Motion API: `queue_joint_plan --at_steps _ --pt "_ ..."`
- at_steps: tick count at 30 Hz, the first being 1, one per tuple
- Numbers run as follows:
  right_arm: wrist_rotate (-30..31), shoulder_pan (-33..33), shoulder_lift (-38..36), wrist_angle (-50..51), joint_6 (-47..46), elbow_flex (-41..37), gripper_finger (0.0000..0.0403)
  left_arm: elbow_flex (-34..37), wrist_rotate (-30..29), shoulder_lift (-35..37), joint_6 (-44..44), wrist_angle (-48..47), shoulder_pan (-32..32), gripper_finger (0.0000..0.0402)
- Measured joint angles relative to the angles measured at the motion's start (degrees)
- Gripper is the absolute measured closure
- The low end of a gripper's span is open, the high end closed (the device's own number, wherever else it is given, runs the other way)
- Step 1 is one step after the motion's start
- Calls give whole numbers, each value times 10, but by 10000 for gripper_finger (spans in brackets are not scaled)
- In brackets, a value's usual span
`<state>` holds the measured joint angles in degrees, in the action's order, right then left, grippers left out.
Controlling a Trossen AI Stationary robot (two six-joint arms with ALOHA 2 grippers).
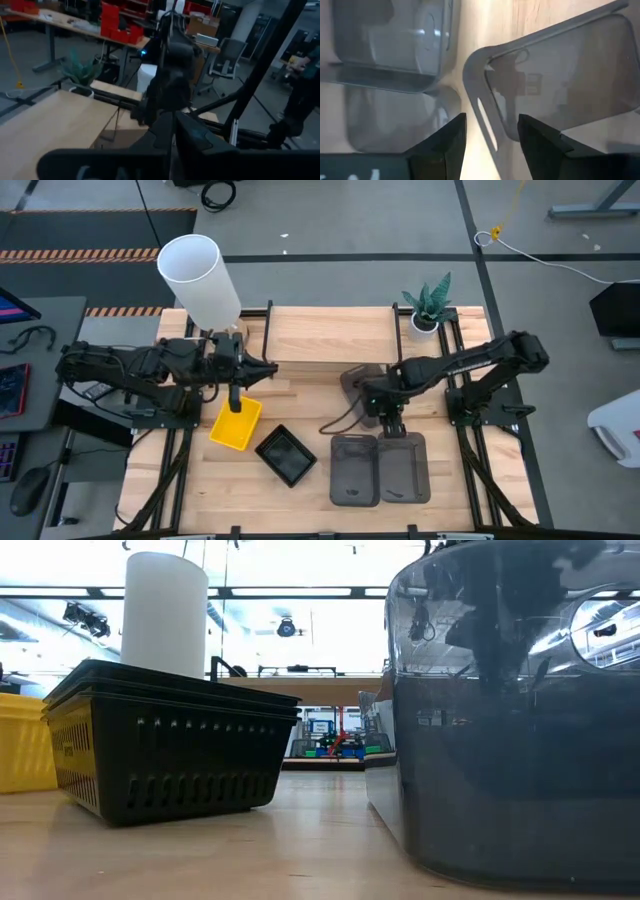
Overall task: Stack baskets on shelf by color
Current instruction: Stack the top transparent black bin on the bottom right transparent black bin on the table
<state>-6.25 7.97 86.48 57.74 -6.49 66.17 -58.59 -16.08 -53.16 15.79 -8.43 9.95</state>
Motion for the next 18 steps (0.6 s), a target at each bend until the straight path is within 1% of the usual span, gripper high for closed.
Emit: queue_joint_plan --at_steps 2,7,10,15,18 --pt "9 9 14 1 6 0 220 0 -8 6 -18 0 13 374" --pt "9 35 33 0 2 0 220 0 -62 18 -49 -17 57 382" --pt "11 50 34 0 1 0 219 0 -67 27 -58 -17 68 387" --pt "64 67 34 -11 1 -15 220 0 -77 37 -60 -26 74 393" --pt "66 67 34 -23 1 -29 220 0 -80 39 -60 -23 73 393"
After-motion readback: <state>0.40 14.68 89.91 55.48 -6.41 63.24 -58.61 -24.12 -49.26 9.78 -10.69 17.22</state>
